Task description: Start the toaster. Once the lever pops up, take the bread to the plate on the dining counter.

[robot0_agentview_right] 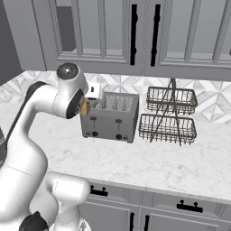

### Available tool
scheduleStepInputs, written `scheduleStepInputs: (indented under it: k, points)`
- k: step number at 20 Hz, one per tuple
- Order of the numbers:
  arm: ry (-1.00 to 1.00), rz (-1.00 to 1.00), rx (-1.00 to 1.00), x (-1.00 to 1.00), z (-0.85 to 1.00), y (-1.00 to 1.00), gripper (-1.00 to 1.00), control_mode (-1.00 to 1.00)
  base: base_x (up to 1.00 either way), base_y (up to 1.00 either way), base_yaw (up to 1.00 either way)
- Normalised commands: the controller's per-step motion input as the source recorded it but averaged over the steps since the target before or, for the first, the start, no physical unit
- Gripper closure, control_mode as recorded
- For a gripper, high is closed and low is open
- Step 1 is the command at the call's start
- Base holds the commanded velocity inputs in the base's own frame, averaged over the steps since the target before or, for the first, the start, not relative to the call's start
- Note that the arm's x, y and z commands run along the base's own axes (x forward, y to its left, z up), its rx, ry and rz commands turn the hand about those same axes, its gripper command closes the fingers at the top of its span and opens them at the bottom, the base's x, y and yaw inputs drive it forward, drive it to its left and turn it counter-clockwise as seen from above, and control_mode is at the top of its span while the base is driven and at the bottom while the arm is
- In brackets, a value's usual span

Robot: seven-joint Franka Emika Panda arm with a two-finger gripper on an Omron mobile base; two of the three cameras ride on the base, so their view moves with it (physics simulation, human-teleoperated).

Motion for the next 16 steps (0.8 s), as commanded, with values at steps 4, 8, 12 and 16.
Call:
scheduleStepInputs:
  k: [4, 8, 12, 16]
  points:
    - [-0.07, 0.0, 0.0, -0.91, 0.38, -0.07, 1.0, -1.0, 0.0, 0.0, 0.0]
    - [0.0, 0.0, 0.0, -0.55, 0.24, 0.0, 1.0, -1.0, 0.0, 0.0, 0.0]
    - [0.0, 0.0, 0.0, 0.0, 0.0, 0.0, 1.0, 1.0, -0.48, 0.0, 0.0]
    - [0.0, 0.0, 0.0, 0.0, 0.0, 0.0, 1.0, 1.0, -0.97, -0.28, -0.09]
